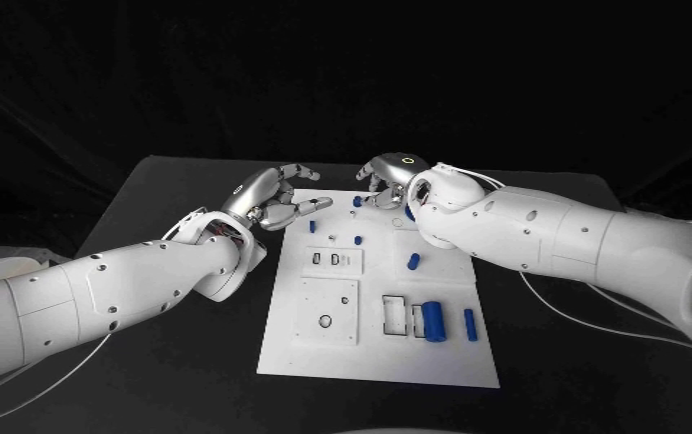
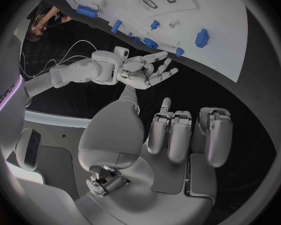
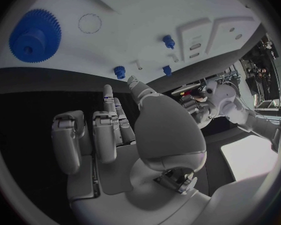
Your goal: Assemble the parts on the task board
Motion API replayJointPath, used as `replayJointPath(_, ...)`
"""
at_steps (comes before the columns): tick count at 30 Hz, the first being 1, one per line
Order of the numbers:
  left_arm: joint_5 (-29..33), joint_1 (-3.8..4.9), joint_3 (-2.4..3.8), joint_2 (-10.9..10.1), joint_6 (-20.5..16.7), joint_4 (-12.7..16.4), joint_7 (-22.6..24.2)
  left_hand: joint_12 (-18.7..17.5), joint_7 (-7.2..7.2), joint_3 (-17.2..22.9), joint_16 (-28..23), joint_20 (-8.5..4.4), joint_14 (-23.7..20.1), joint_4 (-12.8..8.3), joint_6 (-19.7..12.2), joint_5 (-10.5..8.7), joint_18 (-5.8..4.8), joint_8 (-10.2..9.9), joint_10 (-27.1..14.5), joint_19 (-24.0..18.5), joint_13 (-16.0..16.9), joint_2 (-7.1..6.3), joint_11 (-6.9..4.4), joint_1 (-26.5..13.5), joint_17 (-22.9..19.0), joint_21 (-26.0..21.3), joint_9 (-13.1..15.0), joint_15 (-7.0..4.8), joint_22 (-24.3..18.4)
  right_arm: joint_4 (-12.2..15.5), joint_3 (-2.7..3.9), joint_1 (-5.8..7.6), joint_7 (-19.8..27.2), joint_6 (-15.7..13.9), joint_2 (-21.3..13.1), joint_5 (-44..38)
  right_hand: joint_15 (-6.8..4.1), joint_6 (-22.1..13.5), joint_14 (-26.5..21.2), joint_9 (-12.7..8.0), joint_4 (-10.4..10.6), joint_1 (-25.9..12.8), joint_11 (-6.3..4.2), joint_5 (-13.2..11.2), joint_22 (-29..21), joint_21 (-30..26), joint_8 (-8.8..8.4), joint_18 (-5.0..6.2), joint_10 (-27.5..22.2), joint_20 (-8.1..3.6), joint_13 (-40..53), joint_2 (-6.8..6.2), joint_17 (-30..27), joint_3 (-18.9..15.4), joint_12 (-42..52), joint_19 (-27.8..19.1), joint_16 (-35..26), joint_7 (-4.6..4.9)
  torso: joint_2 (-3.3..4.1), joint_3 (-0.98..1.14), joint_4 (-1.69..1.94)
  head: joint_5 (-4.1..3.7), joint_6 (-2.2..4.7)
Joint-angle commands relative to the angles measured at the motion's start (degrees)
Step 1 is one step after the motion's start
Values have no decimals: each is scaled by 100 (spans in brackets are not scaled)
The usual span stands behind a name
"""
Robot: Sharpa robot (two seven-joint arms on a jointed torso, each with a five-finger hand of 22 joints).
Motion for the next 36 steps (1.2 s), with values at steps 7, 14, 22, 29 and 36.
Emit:
replayJointPath(7, -16, 11, 3, 72, -5, -88, 40, 15, 107, -24, 15, 27, 596, 3, 35, -5, -42, -21, 595, 592, 1510, 50, 33, -11, 1510, 14, 1, 36, 1509, 1396, -1, 344, 582, -823, -1276, 2665, -46, -244, 591, 173, 31, -338, -257, 286, 1507, 26, 263, -39, -1806, -99, 3973, 119, 1471, -666, 4313, 589, 8, 90, -8, 6, -29, -59, 21)
replayJointPath(14, -13, 8, 1, 109, 10, -145, 44, 15, 107, -25, 15, 28, 596, 3, 37, -5, -42, -22, 595, 592, 1510, 51, 33, -10, 1510, 14, 1, 36, 1509, 1938, -8, 481, 886, -433, -1987, 3651, 436, -892, 608, 244, 123, -514, 197, 433, 1029, -743, 163, 175, 526, 250, 7736, -30, 1508, -877, 7737, -600, 24, -132, -12, 12, -52, -91, 14)
replayJointPath(22, -9, 5, 1, 125, 24, -156, 53, 15, 107, -25, 15, 28, 596, 3, 37, -5, -42, -22, 595, 592, 1510, 51, 33, -10, 1510, 14, 1, 36, 1509, 1971, -51, 499, 793, -177, -2187, 2863, 864, -771, 608, 549, 173, -477, 580, 658, 1411, -167, 449, 11, 2821, 522, 8467, -143, 1508, -854, 8293, 218, 24, -160, -3, 5, -33, -142, 20)
replayJointPath(29, -9, 5, 1, 109, 25, -157, 50, 15, 107, -25, 15, 28, 596, 3, 37, -5, -42, -22, 595, 592, 1510, 51, 33, -10, 1510, 14, 1, 36, 1509, 1813, -73, 480, 364, -62, -2135, 1585, 635, -612, 608, 787, 417, -480, 353, 692, 1507, 26, 673, -39, 2821, 584, 8467, -217, 1508, -759, 8293, 589, 24, -113, -3, -6, -27, -183, -1)
replayJointPath(36, -9, 6, 1, 88, 24, -144, 45, 15, 107, -25, 15, 28, 596, 3, 37, -5, -42, -22, 595, 592, 1510, 51, 33, -10, 1510, 14, 1, 36, 1509, 1459, -81, 408, -107, 206, -1943, 760, 416, -439, 608, 940, 452, -458, 139, 1167, 1507, 26, 788, -39, 2821, 440, 8467, -304, 1508, -697, 8293, 589, 24, 102, 1, 0, -28, -180, -10)
